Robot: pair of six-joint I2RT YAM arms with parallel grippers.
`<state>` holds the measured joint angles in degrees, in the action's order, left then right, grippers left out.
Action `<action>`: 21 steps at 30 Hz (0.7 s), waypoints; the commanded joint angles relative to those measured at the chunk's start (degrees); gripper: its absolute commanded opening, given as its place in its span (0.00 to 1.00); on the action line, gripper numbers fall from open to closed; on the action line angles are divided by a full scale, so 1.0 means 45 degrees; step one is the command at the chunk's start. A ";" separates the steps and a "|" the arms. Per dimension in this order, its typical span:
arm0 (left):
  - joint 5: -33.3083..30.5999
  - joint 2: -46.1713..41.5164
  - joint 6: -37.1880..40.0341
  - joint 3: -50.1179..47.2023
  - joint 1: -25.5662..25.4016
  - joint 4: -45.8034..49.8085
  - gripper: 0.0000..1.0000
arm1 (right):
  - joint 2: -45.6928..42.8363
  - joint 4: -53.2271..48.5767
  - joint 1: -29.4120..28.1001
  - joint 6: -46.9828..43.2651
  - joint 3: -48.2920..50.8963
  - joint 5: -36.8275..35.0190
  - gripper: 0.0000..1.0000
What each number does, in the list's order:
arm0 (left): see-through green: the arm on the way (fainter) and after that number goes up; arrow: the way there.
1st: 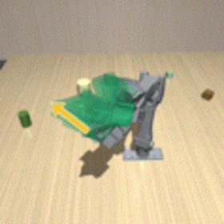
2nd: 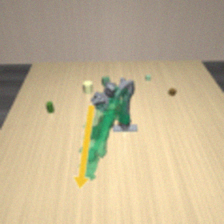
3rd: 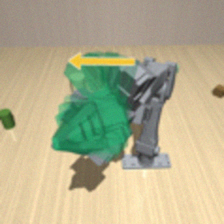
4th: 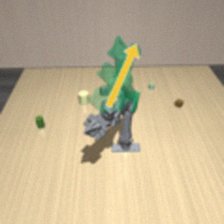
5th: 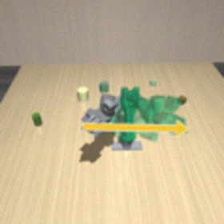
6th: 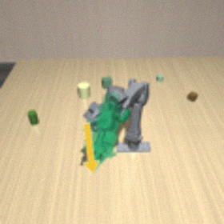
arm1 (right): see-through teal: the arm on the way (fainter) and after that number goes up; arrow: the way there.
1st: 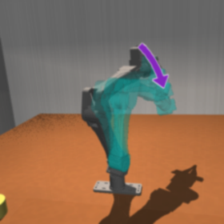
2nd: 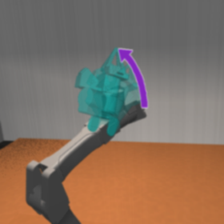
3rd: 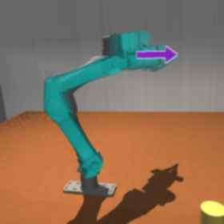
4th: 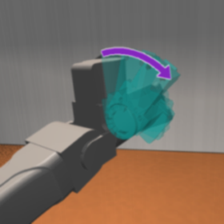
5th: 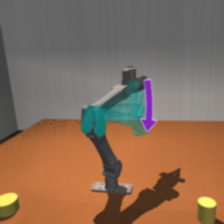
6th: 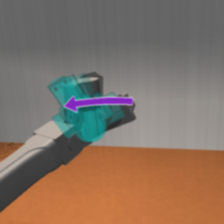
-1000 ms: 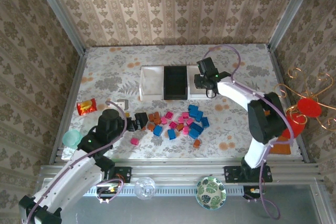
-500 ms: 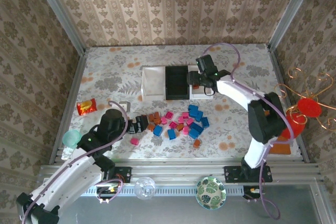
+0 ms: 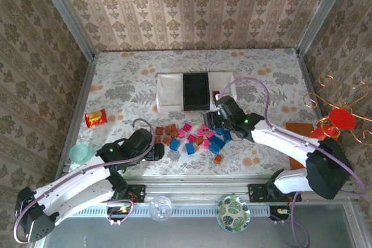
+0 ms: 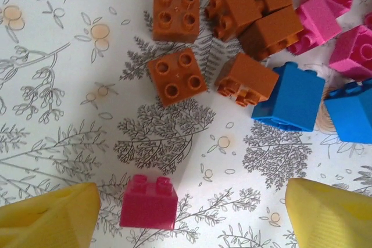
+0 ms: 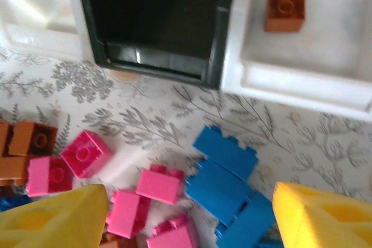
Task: Sort the legos into containers by color
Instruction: Pick up the lego from the bottom-left of the table.
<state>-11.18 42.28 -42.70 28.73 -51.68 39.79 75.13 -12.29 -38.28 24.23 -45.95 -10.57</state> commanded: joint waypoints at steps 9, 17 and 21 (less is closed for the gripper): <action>-0.0506 0.1761 -0.0629 -0.0623 -0.0133 -0.0391 0.73 | -0.1973 -0.0383 -0.0024 0.0381 0.0678 -0.0945 0.77; 0.0041 0.3237 -0.0479 -0.1189 0.0095 -0.1820 0.62 | -0.2671 -0.0587 -0.0022 0.0332 0.0730 -0.1356 0.77; -0.0044 0.3676 -0.0410 -0.1106 0.0110 -0.1912 0.56 | -0.2880 -0.0697 -0.0008 0.0302 0.0756 -0.1546 0.77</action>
<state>-11.38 58.04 -45.04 24.03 -51.66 32.60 63.72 -13.69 -38.28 25.50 -43.03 -14.94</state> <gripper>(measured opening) 0.560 0.773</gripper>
